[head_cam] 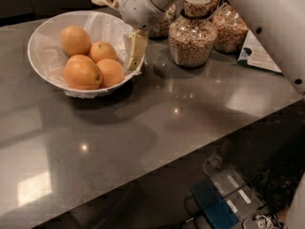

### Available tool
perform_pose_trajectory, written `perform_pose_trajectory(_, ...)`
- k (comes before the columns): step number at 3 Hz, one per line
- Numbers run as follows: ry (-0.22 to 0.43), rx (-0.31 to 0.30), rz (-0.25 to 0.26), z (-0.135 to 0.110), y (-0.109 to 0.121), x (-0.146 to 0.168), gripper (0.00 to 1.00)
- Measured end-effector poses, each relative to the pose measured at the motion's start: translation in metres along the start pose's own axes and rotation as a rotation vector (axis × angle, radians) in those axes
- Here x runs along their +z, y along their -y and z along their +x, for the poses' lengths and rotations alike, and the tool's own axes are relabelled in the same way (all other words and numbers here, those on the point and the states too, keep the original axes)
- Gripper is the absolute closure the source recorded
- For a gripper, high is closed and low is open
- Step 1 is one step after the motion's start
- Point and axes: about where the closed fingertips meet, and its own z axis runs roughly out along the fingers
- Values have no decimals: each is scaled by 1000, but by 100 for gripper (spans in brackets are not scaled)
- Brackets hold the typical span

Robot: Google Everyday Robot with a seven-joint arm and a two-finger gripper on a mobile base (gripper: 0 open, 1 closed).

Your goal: Pick orange from white bowl

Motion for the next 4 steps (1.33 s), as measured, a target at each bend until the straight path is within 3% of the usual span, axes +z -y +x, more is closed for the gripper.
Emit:
perform_pose_trajectory(1,-5,-14,-6,0,1,3,0)
perform_pose_trajectory(2,20,-44,-70,-2,3,13,0)
perform_pose_trajectory(3,88,-69,-198,-9,2,31,0)
perform_pose_trajectory(4,149,-69,-281,-14,-2,36,0)
